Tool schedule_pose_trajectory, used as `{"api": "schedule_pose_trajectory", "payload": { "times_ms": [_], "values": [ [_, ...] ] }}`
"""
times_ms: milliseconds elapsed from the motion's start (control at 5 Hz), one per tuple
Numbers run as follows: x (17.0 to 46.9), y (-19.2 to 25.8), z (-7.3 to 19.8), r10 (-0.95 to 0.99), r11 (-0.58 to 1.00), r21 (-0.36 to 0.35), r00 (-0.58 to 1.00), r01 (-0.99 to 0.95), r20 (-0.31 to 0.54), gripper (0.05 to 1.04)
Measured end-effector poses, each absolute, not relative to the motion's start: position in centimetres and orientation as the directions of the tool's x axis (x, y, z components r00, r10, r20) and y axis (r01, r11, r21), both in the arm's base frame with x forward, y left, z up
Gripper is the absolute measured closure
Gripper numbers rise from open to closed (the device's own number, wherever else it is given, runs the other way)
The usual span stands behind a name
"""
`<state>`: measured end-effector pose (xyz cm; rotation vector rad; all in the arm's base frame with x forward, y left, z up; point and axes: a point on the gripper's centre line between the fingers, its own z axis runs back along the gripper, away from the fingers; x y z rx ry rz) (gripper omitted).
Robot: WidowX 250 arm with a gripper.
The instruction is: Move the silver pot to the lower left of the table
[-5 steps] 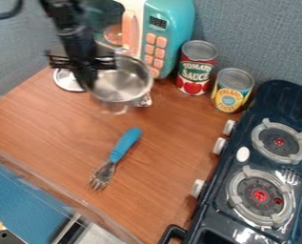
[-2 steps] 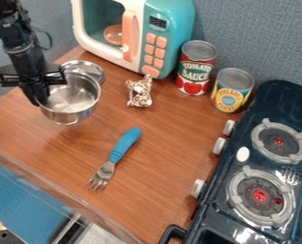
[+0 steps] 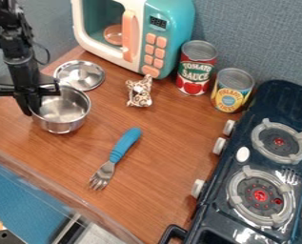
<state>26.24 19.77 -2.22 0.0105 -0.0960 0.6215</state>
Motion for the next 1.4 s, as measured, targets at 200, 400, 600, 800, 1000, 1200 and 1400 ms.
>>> {"api": "schedule_pose_trajectory", "payload": {
  "times_ms": [200, 400, 600, 800, 1000, 1200, 1400],
  "values": [
    [27.2, 19.8, -2.5, 0.594, 0.799, 0.026, 0.796, -0.601, 0.118, 0.997],
    [26.9, 19.6, -3.0, 0.625, 0.775, 0.053, 0.776, -0.630, 0.086, 0.822],
    [27.0, 19.4, -3.0, 0.613, 0.786, 0.035, 0.786, -0.617, 0.081, 0.540],
    [27.3, 19.2, -3.0, 0.584, 0.809, 0.018, 0.807, -0.587, 0.085, 0.231],
    [27.2, 18.7, -2.1, 0.542, 0.839, -0.018, 0.833, -0.544, 0.113, 0.074],
    [27.3, 18.6, -0.8, 0.532, 0.846, -0.065, 0.837, -0.528, 0.126, 0.078],
    [27.7, 18.5, 2.1, 0.520, 0.854, -0.099, 0.839, -0.510, 0.162, 0.084]
  ]
}}
